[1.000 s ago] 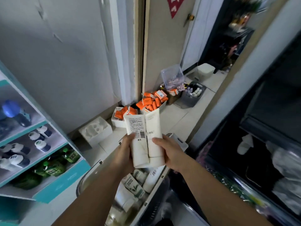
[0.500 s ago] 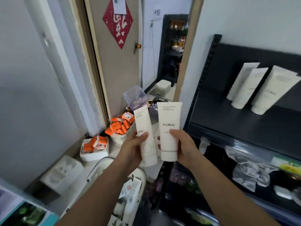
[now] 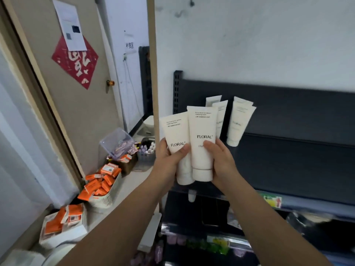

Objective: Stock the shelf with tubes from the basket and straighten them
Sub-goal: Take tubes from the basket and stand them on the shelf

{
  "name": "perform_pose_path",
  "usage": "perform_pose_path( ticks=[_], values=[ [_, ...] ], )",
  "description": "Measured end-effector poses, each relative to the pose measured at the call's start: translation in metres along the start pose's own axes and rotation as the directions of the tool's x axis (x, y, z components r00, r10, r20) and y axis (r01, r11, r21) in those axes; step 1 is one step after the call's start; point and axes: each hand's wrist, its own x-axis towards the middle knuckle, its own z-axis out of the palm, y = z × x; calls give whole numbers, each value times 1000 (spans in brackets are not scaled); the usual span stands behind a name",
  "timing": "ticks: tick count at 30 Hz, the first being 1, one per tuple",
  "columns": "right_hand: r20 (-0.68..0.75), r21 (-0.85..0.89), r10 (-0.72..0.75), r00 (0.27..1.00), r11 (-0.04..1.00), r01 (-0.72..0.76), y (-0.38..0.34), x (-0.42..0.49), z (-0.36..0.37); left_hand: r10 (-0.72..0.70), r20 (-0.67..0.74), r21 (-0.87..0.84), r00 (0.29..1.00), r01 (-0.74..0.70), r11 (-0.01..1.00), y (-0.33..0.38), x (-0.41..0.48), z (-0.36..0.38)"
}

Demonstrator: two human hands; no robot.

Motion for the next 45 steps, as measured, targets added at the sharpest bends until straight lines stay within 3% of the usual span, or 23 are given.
perform_pose_path(
  ticks=[6,14,26,28,30,32,34,38,40,45],
  values=[
    [-70,57,-99,993,993,103,-34,28,-47,62,9,51,998,-62,997,-26,45,61],
    [-185,18,-130,974,991,135,-35,58,-111,148,25,382,989,-147,913,-66,94,77],
    [-164,45,-125,979,990,134,-34,77,-138,199,29,469,980,-189,863,-81,104,80],
    [-157,51,-125,980,990,135,-36,77,-137,331,-61,501,942,-258,826,-80,97,79],
    [-145,60,-131,981,988,141,-39,76,-135,517,-168,577,839,-342,742,-78,78,81],
    [-136,83,-142,981,985,154,-43,75,-132,607,-138,626,783,-407,666,-80,56,87],
    [-126,106,-161,979,979,175,-46,73,-127,546,3,641,838,-421,642,-87,40,93],
    [-104,99,-177,979,977,187,-51,65,-116,181,136,625,974,-226,747,-92,33,109],
    [-104,69,-178,979,980,185,-50,61,-113,68,192,586,979,-170,792,-88,34,115],
    [-105,96,-187,977,976,197,-52,53,-113,19,225,443,974,-120,889,-81,35,115]
  ],
)
